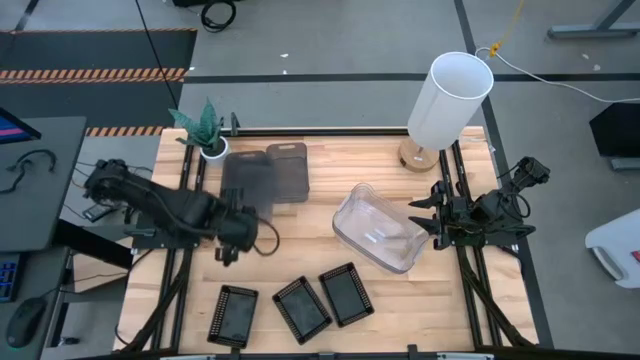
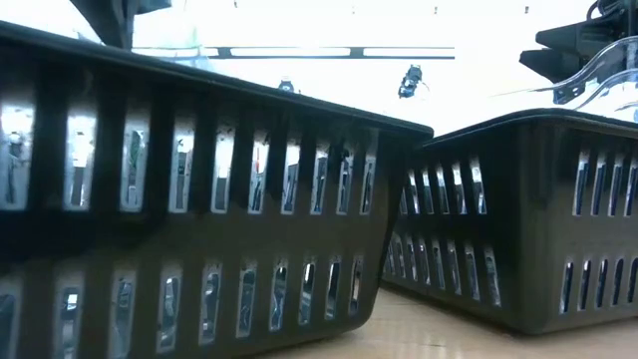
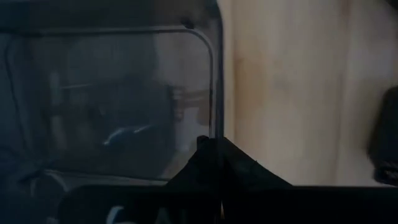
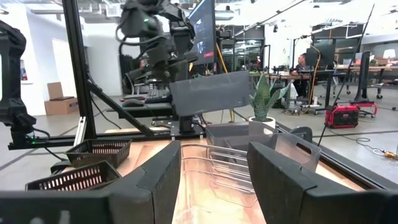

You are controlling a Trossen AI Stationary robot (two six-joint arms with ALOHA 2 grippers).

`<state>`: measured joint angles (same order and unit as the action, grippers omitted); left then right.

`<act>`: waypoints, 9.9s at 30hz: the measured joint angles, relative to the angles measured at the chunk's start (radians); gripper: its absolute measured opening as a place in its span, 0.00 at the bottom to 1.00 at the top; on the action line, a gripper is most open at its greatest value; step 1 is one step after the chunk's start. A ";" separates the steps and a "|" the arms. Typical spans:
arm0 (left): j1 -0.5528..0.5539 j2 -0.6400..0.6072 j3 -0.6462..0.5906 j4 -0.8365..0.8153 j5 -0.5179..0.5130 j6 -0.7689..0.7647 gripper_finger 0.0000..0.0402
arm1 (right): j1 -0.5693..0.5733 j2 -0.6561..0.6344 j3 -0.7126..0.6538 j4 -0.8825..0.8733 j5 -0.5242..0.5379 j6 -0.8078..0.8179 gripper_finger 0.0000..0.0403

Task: Stack baskets by color
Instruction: Stack the bottom black transparent bin on the left black transparent bin, then stack the right black transparent bin on the left black transparent bins, then stack the left black bin on the middle black bin

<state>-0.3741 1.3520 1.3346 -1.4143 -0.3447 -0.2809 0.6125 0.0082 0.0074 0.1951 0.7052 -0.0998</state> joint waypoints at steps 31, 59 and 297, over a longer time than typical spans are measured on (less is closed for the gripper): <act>0.343 -0.157 -0.426 0.246 -0.033 0.241 0.01 | 0.000 0.000 0.000 0.006 0.000 0.000 0.47; 0.372 -0.157 -0.389 0.285 0.031 0.209 0.43 | 0.000 0.000 0.000 0.006 0.000 0.000 0.47; -0.200 0.408 0.123 0.373 0.139 -0.859 0.01 | 0.000 0.000 0.000 0.017 0.000 0.000 0.47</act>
<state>-0.5740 1.7601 1.4572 -1.0412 -0.2060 -1.1395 0.6122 0.0078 0.0074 0.2119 0.7052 -0.1001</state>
